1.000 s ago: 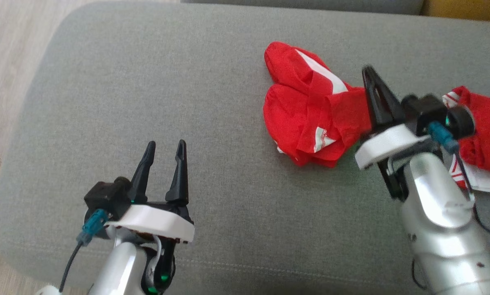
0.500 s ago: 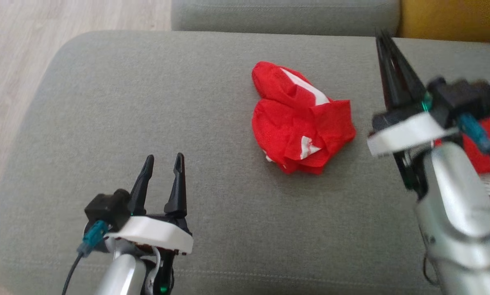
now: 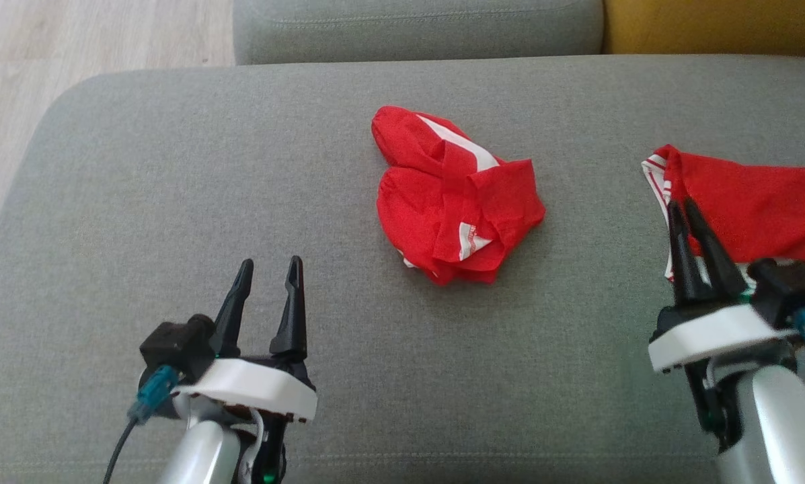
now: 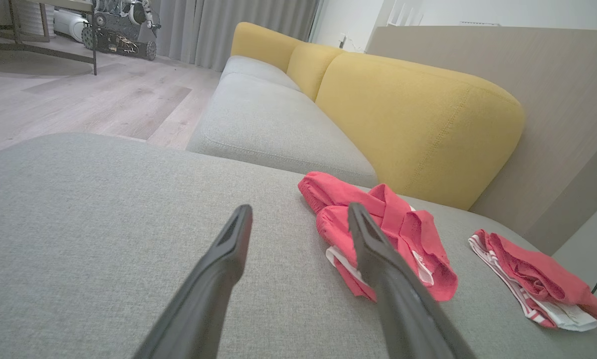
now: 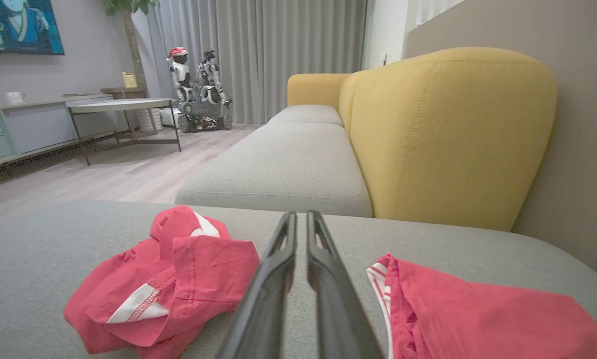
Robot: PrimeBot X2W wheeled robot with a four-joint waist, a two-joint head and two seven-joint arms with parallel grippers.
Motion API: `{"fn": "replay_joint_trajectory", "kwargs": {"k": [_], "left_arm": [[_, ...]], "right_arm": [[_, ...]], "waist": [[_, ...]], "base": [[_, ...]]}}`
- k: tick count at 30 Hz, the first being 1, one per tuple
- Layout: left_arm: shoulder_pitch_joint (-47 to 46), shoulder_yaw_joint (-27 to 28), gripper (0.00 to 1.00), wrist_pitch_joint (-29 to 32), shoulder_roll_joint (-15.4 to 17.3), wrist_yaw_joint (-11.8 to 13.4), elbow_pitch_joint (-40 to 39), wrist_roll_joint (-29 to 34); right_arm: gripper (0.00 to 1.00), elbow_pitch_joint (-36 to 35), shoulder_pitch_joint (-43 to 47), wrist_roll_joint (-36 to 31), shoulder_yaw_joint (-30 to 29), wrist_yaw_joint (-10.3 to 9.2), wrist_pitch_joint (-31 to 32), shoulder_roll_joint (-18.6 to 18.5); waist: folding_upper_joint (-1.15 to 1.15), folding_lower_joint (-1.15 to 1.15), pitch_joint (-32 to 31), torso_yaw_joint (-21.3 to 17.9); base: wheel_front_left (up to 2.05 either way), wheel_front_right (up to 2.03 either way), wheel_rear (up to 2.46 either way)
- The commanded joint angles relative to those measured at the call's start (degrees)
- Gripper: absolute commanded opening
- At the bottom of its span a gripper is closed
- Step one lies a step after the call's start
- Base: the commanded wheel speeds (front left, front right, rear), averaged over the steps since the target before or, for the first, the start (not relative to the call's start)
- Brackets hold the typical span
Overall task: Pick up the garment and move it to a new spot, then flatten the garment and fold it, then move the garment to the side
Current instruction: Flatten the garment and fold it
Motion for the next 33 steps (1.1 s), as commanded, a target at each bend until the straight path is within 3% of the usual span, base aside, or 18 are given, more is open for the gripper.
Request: {"fn": "replay_joint_trajectory", "kwargs": {"k": [1, 16, 24, 33], "left_arm": [[-1.62, 1.68, 1.00, -0.69, 0.15, -0.05, -1.96, -0.38], [0.06, 1.65, 1.00, -0.69, 0.15, -0.24, -2.69, 0.30], [-2.13, 1.29, 1.00, -0.69, 0.15, -0.12, -3.43, -0.02], [-4.65, -0.46, 1.00, -0.69, 0.15, -0.17, -2.91, -0.27]], "right_arm": [[1.00, -2.72, -0.35, -0.68, 0.65, 0.37, -1.48, 0.65], [1.00, -2.70, 5.02, -2.51, -0.98, 0.37, -7.33, 3.95], [1.00, -0.04, -0.65, -3.39, 2.07, 0.37, -4.51, 4.05], [1.00, 10.41, -10.89, -2.39, 7.77, 0.37, -2.29, 2.70]], "waist": [[0.00, 0.00, -0.31, -0.21], [0.00, 0.00, -0.16, 0.91], [0.00, 0.00, 3.35, 2.60], [0.00, 0.00, 8.38, 5.81]], "base": [[0.00, 0.00, 0.00], [0.00, 0.00, 0.00], [0.00, 0.00, 0.00], [0.00, 0.00, 0.00]]}}
